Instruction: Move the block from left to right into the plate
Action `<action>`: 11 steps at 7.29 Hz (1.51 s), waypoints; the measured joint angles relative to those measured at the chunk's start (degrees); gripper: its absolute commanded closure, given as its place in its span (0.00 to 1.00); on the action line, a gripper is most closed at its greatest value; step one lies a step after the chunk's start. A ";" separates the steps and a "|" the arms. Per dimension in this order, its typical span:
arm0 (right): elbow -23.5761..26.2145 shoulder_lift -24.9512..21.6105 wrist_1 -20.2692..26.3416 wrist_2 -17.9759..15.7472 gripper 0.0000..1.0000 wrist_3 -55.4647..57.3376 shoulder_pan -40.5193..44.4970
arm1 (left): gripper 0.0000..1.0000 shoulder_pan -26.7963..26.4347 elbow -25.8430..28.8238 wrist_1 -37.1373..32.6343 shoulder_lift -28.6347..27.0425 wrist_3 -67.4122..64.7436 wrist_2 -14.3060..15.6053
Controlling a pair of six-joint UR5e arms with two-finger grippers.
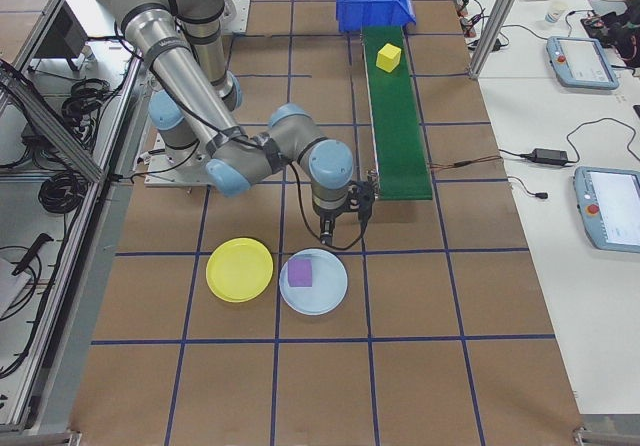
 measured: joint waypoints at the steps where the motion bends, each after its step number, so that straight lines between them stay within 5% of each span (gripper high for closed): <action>1: -0.73 0.64 0.86 4.26 0.00 6.36 4.25 | 0.00 -0.02 -0.16 -0.06 0.00 -0.55 0.45; 6: -2.73 8.54 -6.90 20.78 0.00 27.42 16.34 | 0.00 0.30 -0.74 0.15 -0.01 5.01 0.23; 11: -3.01 10.25 -12.35 22.69 0.00 31.64 21.55 | 0.00 0.56 -0.77 0.45 -0.75 6.72 -5.52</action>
